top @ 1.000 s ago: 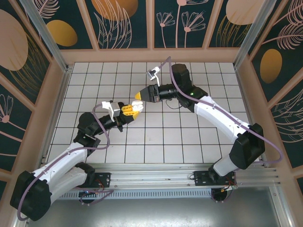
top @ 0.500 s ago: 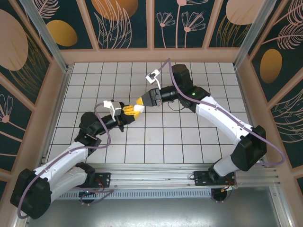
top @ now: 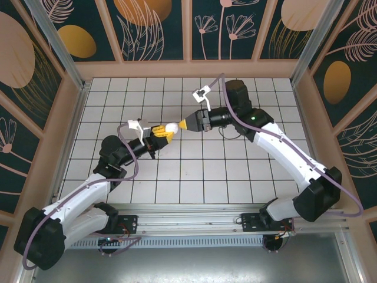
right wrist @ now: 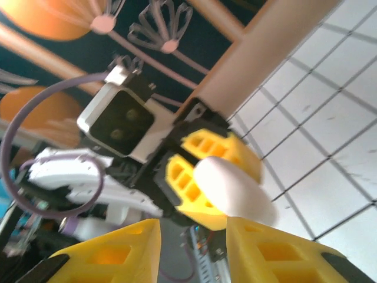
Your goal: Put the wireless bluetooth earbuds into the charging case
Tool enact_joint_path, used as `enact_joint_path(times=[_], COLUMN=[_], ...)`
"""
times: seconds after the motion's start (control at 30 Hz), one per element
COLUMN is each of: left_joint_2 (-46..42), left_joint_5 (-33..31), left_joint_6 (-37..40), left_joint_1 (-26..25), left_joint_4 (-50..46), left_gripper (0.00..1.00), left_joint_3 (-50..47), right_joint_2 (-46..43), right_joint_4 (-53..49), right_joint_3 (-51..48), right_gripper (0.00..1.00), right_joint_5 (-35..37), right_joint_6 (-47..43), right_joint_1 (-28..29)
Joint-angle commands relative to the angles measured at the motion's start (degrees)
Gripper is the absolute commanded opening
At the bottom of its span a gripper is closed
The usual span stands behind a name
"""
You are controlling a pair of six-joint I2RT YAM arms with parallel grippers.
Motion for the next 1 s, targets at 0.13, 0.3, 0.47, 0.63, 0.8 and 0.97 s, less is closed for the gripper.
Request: enact_joint_path(times=[0.13,0.3,0.47,0.63,0.8,0.97], left_joint_2=[9.3,13.7,20.6,27.1,37.6,46.6], left_joint_5=[0.2,-3.8,-10.8,-16.7,-17.1,-17.4], left_joint_6=[-7.8,-14.4,-18.0,-19.8,-19.8,-21.4], left_joint_1=[0.2,0.2,0.1,0.2,0.2,0.2], left_joint_4=[-9.4,-7.7,-12.4,-16.3,-23.5,-25.3], left_gripper=[0.00,0.00,0.00,0.02,0.03,0.04], left_joint_3=[6.7,4.6,4.3,6.7,15.9,22.6], right_joint_2=[-7.6,-9.7,-9.8,-7.5,-4.5,-2.2], right_joint_4=[-2.9,-2.1,2.3,5.8,8.6,9.3], right_joint_3=[-7.3,-14.0,-20.6,-24.5,-26.4,-26.9], right_gripper=[0.37,0.37,0.38,0.39,0.39,0.39], right_joint_5=[24.6,32.5,33.3,32.0,31.1,31.5], right_joint_6=[1.8,2.5,4.4,5.9,6.8,6.8], right_joint_1=[-8.3,-9.7,-9.9,-9.9,-9.4,-8.3])
